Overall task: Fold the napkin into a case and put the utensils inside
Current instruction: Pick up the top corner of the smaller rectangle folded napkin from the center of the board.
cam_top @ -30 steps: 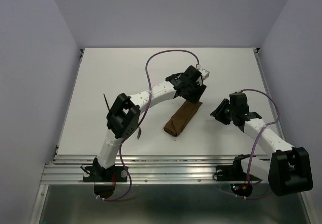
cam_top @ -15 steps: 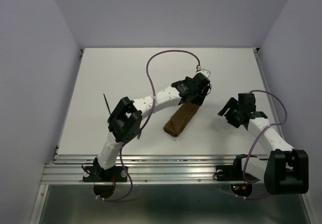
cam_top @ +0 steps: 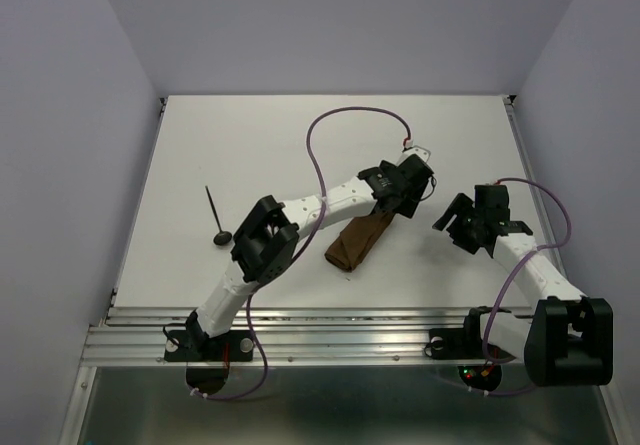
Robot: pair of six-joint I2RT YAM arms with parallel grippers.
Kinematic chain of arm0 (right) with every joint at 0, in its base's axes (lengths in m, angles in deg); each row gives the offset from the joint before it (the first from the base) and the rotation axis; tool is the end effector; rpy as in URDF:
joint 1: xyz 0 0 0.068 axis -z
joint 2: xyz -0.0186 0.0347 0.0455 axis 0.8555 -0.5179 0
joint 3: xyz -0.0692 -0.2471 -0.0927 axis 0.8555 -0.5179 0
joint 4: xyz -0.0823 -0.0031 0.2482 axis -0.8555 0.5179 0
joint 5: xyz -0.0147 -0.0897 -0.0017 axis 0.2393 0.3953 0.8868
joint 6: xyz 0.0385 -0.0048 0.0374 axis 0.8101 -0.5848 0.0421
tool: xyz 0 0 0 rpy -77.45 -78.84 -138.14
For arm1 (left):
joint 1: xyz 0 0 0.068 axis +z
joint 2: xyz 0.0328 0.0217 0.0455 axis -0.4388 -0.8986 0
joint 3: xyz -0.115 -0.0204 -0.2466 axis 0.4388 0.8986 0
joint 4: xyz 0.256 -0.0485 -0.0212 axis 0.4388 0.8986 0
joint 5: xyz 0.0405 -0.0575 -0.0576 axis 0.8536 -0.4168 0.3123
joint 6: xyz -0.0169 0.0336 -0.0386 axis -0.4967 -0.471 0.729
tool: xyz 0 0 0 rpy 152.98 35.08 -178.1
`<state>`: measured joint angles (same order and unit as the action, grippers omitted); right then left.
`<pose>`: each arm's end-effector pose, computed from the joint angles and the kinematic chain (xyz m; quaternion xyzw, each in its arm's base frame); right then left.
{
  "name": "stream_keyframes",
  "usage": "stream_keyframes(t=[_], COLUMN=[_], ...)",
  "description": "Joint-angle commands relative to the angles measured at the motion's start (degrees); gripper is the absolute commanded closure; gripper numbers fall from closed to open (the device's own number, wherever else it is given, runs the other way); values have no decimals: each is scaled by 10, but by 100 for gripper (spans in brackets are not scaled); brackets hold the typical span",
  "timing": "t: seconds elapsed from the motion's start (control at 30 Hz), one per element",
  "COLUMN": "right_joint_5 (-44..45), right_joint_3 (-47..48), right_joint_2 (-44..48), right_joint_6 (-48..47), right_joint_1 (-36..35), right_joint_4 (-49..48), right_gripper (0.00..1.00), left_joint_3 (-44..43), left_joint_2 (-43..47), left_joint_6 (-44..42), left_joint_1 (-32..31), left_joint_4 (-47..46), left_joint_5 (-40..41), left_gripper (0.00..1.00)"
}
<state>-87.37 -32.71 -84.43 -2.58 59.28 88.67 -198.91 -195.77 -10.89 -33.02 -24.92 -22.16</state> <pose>0.2107 -0.0001 0.1898 0.2882 0.9042 0.1157 0.2932 0.2704 -0.4300 0.2432 0.2537 0.8746 -0.1346 0.3906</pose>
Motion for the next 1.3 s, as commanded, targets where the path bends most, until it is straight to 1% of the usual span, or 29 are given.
stream_keyframes(t=[0.0,0.17,0.27,0.4,0.5,0.57,0.63,0.73,0.93,0.97,1.0,1.07,1.17,1.2,1.27], right_joint_5=[-7,-6,-6,-6,-5,-5,-7,-8,-15,-15,-16,-19,-22,-24,-25], right_joint_3=[19,17,17,19,19,19,19,19,19,19,18,18,17,17,16], right_joint_2=[3,5,5,5,5,5,4,2,0,-1,0,-1,-3,-3,-2], right_joint_6=[-9,-9,-9,-8,-7,-7,-8,-8,-8,-8,-9,-8,-9,-9,-9], right_joint_1=[5,5,5,5,5,5,5,5,5,5,5,5,5,5,5], right_joint_4=[4,4,3,4,4,3,3,3,2,2,1,1,1,1,2], right_gripper=[27,27,27,27,27,27,27,27,27,27,27,27,27,27,27], left_joint_3=[-24,-34,-39,-39,-39,-38,-38,-34,-9,-6,-2,2,13,24,34], left_joint_2=[-15,-37,-42,-46,-47,-45,-42,-34,-5,2,5,9,25,30,37], left_joint_6=[7,6,2,-2,-2,-3,-5,-10,-13,-13,-14,-14,-15,-17,-16], left_joint_1=[2,2,2,3,6,7,9,9,17,19,21,24,25,25,28], left_joint_4=[0,-1,2,-2,0,-3,-3,-5,-27,-33,-35,-35,-41,-45,-50], left_joint_5=[3,2,3,6,5,4,1,-4,-29,-38,-47,-53,-58,-60,-68], left_gripper=[26,33,34,38,50,53,58,59,59,62,68,71,71,68,68])
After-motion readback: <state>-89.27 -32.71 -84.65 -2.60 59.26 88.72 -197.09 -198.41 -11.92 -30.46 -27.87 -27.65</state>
